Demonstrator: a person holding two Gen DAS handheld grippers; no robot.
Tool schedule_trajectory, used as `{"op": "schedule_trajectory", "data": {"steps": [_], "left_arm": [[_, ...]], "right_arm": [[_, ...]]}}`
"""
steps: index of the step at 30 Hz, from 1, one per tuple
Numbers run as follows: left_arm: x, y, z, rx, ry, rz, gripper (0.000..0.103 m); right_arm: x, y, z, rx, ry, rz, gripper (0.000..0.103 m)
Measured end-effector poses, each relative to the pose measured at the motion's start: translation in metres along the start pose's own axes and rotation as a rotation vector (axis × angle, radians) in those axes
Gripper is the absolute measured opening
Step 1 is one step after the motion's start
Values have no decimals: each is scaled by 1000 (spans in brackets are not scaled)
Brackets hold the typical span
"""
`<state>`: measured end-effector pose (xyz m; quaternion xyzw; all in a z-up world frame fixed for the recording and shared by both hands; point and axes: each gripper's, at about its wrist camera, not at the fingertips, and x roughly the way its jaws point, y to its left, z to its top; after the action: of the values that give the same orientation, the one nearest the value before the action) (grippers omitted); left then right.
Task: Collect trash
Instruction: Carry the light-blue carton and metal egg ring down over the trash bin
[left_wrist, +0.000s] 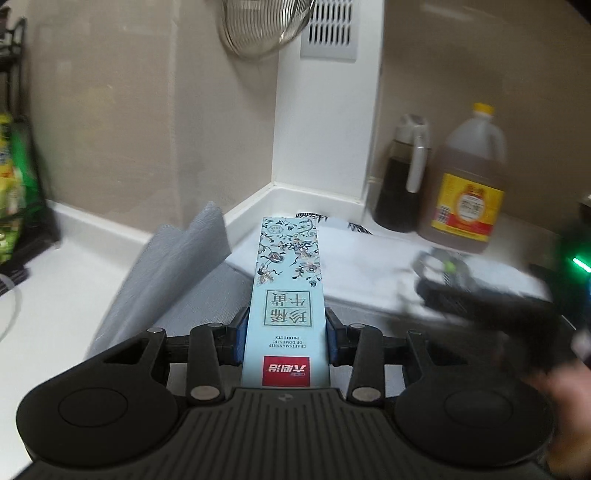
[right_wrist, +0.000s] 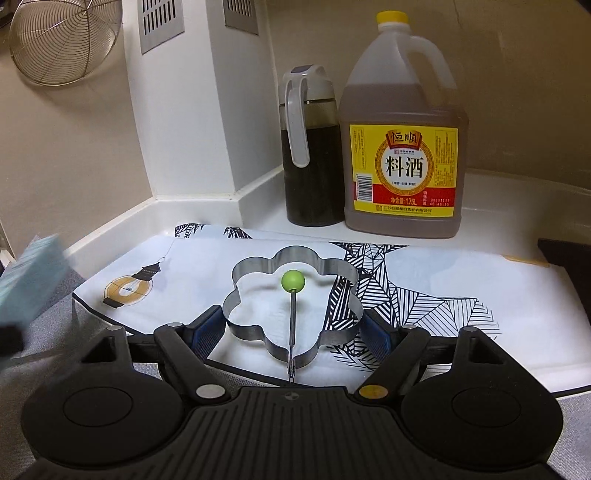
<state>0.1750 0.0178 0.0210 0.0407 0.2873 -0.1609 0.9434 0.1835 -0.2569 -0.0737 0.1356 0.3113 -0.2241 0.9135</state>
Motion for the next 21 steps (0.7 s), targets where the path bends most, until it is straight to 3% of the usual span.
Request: {"op": "schedule_trajectory", "data": {"steps": [2,8,14,21], "left_arm": [[-32,2,-11,14,-13,7,44],[-124,28,-42,33,-67,120,44],[-195,69,-84,-2,-70,255,44],[-274,82,-133,-77,-93,307,44]], "right_arm": [[-1,2,0,-6,-9,1,81],[-32,9,-5,-54,-45,42,81],[-118,18,-22,-102,-76,166,81],[-228,10,-48,-164,-80,297,81]]}}
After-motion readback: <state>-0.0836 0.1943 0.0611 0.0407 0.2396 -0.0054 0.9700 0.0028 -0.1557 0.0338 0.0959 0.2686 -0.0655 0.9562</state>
